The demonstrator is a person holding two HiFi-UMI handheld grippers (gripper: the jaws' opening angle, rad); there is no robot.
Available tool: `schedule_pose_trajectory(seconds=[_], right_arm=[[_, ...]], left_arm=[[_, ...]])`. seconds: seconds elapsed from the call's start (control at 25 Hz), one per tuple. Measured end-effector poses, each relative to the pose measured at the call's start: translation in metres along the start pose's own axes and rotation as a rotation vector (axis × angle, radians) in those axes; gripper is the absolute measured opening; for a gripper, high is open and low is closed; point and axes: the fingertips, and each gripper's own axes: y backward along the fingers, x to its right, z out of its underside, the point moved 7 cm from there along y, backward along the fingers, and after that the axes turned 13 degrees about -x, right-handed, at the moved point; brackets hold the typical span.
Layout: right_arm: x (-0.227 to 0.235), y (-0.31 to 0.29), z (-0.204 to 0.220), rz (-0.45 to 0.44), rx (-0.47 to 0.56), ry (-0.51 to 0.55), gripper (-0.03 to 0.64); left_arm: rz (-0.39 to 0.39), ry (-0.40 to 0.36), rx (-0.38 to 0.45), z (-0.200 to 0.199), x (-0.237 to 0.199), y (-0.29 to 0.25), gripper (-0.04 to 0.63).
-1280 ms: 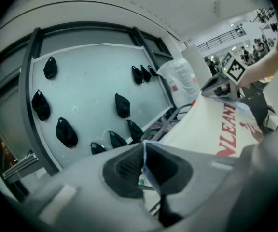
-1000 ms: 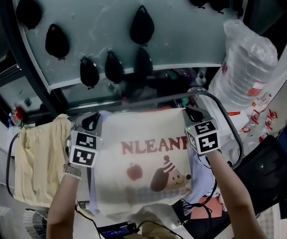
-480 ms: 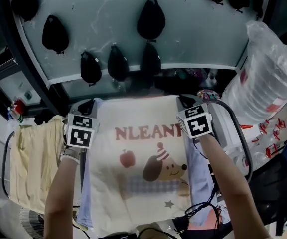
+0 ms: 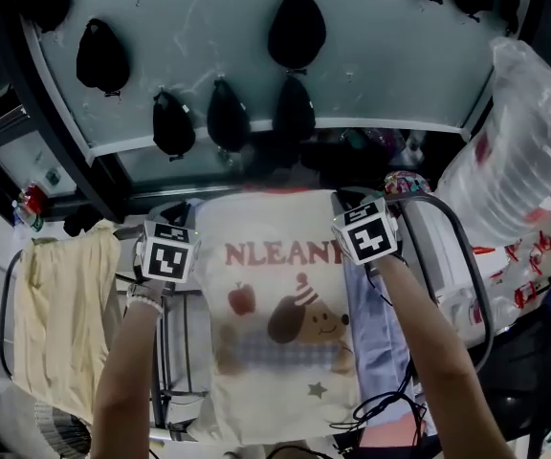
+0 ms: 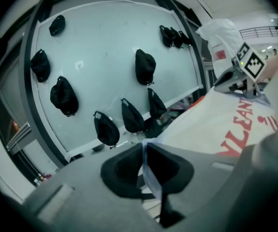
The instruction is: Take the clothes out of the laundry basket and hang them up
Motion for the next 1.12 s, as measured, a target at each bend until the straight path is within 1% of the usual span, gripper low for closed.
schedule_pose_trajectory(seconds=[0.04, 0.12, 0.2, 0.24, 0.28, 0.36, 0.44, 0.48, 0.6, 0.64, 0.68, 0.76, 0.8, 0.96, 1.12], right_arm=[[-0.001, 0.0, 0.002, -0.01, 0.0, -0.011, 0.012], [-0.002, 0.002, 0.006, -0.03, 0.006, -0.043, 0.02], [-0.004, 0.008, 0.011, -0.055, 0.011, -0.084, 0.094], [-0.006, 0.011, 0.013, -0.067, 0.016, -0.109, 0.129], [-0.007, 0.016, 0.015, -0.076, 0.025, -0.133, 0.144], [-0.009, 0.027, 0.018, -0.079, 0.048, -0.168, 0.152], [-0.01, 0.044, 0.02, -0.068, 0.08, -0.179, 0.15], [-0.012, 0.054, 0.02, -0.064, 0.1, -0.179, 0.15], [-0.025, 0.088, 0.013, -0.071, 0.173, -0.188, 0.149], [-0.031, 0.1, 0.01, -0.074, 0.197, -0.188, 0.142], [-0.039, 0.112, 0.007, -0.074, 0.218, -0.183, 0.122], [-0.055, 0.134, 0.0, -0.071, 0.253, -0.165, 0.047], [-0.064, 0.145, -0.003, -0.072, 0.27, -0.156, 0.021], [-0.115, 0.184, -0.017, -0.103, 0.344, -0.124, 0.014], [-0.175, 0.224, -0.035, -0.176, 0.413, -0.067, 0.012]], left_arm=[[0.012, -0.002, -0.005, 0.002, 0.002, 0.0, 0.039], [0.05, 0.005, -0.009, 0.005, 0.006, 0.003, 0.094], [0.087, 0.022, -0.009, 0.01, 0.008, 0.01, 0.144], [0.096, 0.032, -0.006, 0.014, 0.008, 0.016, 0.158], [0.1, 0.04, 0.0, 0.017, 0.007, 0.023, 0.167], [0.096, 0.052, 0.023, 0.022, 0.005, 0.038, 0.176], [0.083, 0.053, 0.061, 0.025, 0.006, 0.057, 0.176], [0.074, 0.052, 0.082, 0.027, 0.005, 0.068, 0.164], [0.039, 0.068, 0.14, 0.035, 0.0, 0.106, 0.075], [0.027, 0.073, 0.158, 0.038, -0.003, 0.12, 0.055], [0.016, 0.074, 0.175, 0.04, -0.006, 0.134, 0.029], [0.004, 0.076, 0.21, 0.045, -0.012, 0.161, -0.005], [0.0, 0.076, 0.228, 0.049, -0.014, 0.174, -0.006], [-0.024, 0.058, 0.288, 0.07, -0.024, 0.229, -0.006], [-0.067, 0.067, 0.321, 0.101, -0.034, 0.293, -0.006]])
